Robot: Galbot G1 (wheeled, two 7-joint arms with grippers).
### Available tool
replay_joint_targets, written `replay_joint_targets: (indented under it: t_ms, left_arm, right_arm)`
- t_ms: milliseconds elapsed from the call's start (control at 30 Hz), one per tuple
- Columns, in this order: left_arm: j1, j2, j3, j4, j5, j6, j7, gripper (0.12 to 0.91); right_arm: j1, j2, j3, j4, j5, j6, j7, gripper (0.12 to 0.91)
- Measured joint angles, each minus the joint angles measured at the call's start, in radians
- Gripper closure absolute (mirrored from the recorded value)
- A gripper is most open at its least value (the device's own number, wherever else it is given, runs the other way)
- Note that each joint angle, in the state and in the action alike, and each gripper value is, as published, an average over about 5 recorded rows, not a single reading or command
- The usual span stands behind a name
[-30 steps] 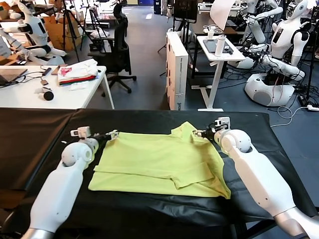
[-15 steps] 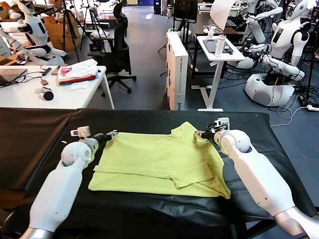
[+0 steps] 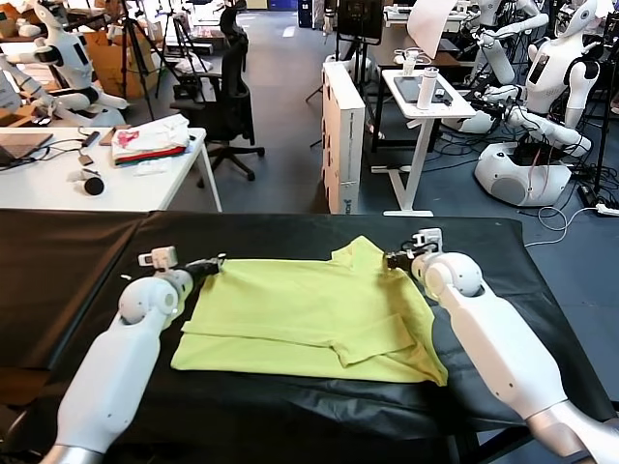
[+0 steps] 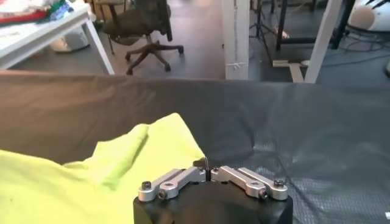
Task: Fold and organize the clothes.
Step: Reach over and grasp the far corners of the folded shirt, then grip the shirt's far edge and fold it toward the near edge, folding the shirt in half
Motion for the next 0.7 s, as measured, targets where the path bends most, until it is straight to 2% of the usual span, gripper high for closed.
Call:
replay_joint_targets:
  t_ms: [333,700]
  left_arm:
    - [0.03,0.016,-0.029,-0.053,-0.031,0.003,-0.022,0.841]
    - [0.172,0.068,-0.107,-0.251,-0.073,0.008,-0.032,0.841]
  right_arm:
    - [-0.07,-0.049,0.063,0.126,0.064,0.007,0.016,0.887]
    - [-0.255,-0.157,0.166,0.337,0.119,-0.046,0.04,0.887]
